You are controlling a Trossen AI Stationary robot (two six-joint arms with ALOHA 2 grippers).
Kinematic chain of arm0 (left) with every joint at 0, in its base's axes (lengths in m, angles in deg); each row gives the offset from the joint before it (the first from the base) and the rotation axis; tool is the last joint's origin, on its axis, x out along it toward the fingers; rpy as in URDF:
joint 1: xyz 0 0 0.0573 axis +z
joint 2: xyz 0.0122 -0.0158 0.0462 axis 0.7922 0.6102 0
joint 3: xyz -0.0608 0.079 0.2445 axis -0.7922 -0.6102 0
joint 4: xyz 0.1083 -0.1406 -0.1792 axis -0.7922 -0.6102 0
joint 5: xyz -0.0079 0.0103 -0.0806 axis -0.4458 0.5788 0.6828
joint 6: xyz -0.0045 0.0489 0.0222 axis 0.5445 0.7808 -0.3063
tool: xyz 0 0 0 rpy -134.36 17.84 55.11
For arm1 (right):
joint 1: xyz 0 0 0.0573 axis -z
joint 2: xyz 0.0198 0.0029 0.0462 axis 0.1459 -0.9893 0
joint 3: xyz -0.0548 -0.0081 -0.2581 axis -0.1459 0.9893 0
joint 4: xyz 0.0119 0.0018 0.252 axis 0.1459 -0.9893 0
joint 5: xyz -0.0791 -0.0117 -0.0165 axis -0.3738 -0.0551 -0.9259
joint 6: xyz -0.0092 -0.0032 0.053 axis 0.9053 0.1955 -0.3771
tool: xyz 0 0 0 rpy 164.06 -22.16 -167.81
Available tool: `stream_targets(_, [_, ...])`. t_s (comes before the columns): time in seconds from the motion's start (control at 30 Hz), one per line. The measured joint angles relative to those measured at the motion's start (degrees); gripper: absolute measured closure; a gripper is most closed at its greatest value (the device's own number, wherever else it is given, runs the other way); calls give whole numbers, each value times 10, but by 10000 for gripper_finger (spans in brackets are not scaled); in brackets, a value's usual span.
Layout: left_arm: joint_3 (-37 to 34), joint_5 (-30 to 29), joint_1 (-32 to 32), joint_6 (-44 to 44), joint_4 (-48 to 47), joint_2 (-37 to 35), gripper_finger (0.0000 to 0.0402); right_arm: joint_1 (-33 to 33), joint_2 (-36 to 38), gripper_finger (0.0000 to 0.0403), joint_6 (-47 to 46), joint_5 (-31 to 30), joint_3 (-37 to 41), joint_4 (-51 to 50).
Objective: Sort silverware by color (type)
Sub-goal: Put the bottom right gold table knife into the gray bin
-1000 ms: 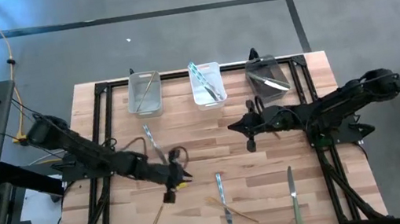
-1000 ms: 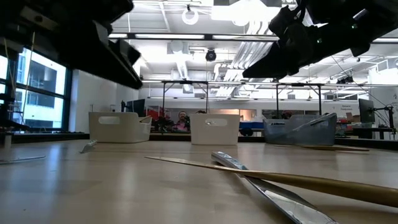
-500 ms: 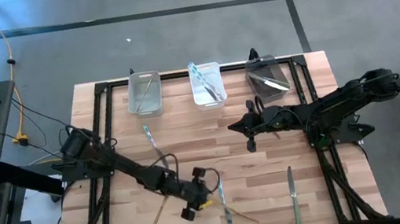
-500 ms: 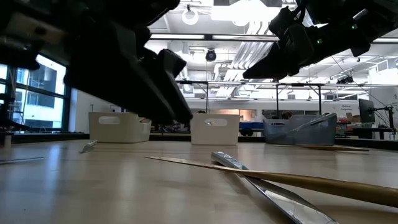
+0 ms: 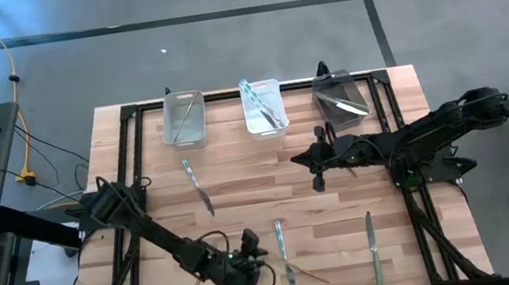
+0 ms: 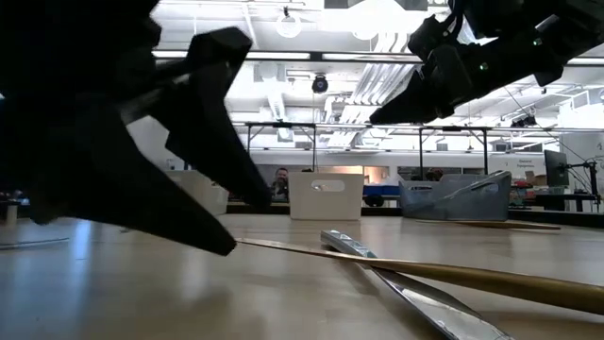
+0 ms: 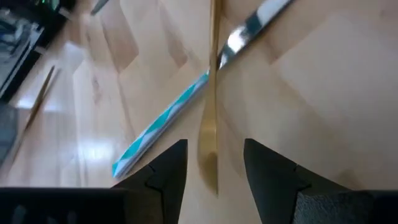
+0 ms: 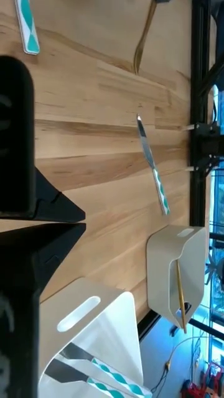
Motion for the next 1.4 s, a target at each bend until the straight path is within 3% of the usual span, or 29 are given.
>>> stream_targets(0.3, [5, -39, 14, 18, -41, 6, 252, 0, 0, 403, 2, -1, 0, 10])
stream_targets(0.57, [5, -34, 21, 73, -43, 5, 252, 0, 0, 403, 4, -1, 0, 11])
stream_targets(0.9, [5, -28, 29, 64, -45, 6, 253, 0, 0, 403, -2, -1, 0, 11])
stream_targets(1.4, [4, 11, 54, 63, -52, 6, 301, 0, 0, 403, -2, -1, 0, 11])
